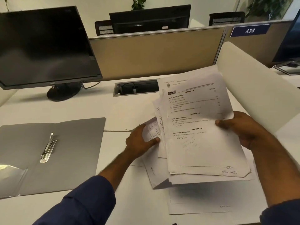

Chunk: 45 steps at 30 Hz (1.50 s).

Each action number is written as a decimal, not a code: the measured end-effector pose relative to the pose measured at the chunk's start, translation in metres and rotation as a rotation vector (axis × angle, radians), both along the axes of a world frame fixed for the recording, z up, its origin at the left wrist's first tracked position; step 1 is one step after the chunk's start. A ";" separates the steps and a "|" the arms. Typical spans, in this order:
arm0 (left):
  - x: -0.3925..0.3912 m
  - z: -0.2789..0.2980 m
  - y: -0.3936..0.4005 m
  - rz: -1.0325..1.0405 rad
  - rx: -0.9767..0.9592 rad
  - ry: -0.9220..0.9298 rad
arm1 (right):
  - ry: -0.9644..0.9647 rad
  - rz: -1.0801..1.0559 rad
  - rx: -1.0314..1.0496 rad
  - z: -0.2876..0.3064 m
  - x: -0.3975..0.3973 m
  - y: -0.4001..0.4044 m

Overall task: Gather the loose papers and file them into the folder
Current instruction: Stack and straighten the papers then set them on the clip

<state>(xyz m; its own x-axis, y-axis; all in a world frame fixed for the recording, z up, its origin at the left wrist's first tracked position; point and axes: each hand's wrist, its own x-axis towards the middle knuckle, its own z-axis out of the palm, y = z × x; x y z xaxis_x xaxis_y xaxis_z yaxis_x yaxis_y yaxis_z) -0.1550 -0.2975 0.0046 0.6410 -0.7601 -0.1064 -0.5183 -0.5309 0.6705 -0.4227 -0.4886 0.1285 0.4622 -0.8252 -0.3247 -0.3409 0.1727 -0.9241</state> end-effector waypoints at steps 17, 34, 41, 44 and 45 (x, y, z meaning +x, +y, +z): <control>0.016 0.049 -0.018 -0.206 0.079 -0.005 | -0.259 -0.190 0.281 -0.066 -0.028 -0.002; 0.047 0.024 0.047 0.365 -0.056 0.584 | -0.309 -0.276 0.498 -0.097 -0.007 0.016; 0.030 0.020 0.038 0.263 0.009 0.766 | -0.288 -0.216 0.536 -0.103 0.021 0.033; 0.019 0.022 0.034 0.246 0.006 0.889 | -0.251 -0.174 0.527 -0.107 0.036 0.045; 0.017 0.021 0.032 0.276 -0.018 0.948 | -0.246 -0.160 0.514 -0.110 0.041 0.048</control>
